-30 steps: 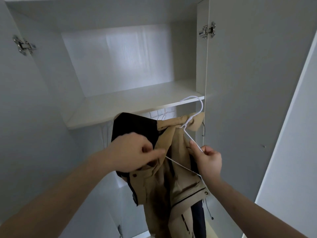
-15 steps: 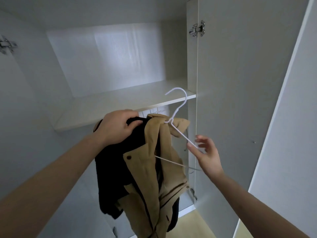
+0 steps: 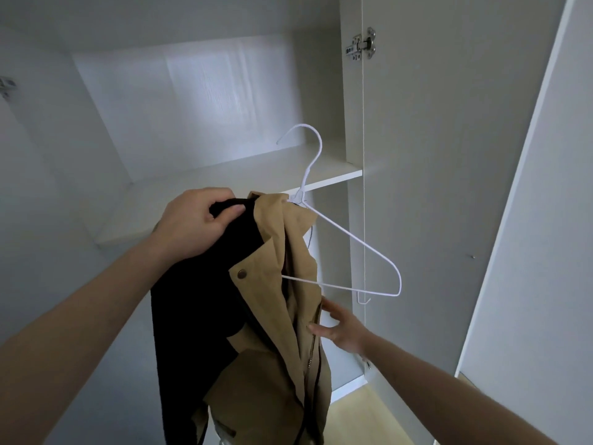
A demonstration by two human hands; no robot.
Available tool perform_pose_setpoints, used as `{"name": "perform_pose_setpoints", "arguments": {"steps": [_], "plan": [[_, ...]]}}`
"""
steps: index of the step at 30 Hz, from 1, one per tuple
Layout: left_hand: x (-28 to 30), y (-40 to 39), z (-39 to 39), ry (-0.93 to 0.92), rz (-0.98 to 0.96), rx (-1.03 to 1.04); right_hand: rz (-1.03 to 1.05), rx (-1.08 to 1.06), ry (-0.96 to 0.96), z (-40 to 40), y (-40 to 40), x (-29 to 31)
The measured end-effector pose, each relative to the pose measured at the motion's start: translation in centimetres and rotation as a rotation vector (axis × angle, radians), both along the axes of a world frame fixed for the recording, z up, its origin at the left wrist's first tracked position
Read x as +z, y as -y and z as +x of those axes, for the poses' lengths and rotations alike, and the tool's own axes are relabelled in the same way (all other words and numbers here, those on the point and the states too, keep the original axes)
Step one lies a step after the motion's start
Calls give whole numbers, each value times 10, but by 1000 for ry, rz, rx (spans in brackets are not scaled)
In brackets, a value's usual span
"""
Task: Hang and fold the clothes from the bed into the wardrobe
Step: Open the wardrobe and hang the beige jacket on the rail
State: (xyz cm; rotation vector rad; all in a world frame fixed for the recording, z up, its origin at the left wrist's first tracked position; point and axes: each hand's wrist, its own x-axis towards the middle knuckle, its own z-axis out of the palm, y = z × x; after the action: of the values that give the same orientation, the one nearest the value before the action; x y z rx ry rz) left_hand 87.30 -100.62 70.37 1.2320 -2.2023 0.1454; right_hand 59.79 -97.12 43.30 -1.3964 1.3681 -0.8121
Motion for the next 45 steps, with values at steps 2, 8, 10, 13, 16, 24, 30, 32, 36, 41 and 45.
{"name": "perform_pose_setpoints", "arguments": {"steps": [2, 8, 10, 13, 16, 24, 30, 32, 36, 41, 45], "plan": [[3, -6, 6, -47, 23, 5, -4, 55, -97, -3, 8, 8], [6, -20, 19, -151, 101, -51, -45, -15, -79, -19, 14, 36], [6, -22, 19, -177, 128, -76, -67, 9, -20, -22, 17, 47], [8, -21, 18, -190, 143, -96, -62, 89, -204, -24, 20, 62], [9, -19, 20, -220, 168, -88, -152, 101, -263, -37, 28, 63], [6, -13, 43, 36, 155, 51, -342, -314, -301, -94, 63, 125], [-30, 7, 64, 176, 137, 193, -507, -405, -128, -92, 64, 196], [-45, 14, 67, 129, 151, 244, -553, -363, -76, -76, 54, 219], [-69, 29, 64, -47, 197, 290, -614, -171, 5, -31, 25, 256], [-80, 39, 50, -239, 301, 339, -666, 249, 61, 32, -21, 250], [-80, 41, 36, -259, 256, 245, -570, 512, -87, 68, -38, 206]]}}
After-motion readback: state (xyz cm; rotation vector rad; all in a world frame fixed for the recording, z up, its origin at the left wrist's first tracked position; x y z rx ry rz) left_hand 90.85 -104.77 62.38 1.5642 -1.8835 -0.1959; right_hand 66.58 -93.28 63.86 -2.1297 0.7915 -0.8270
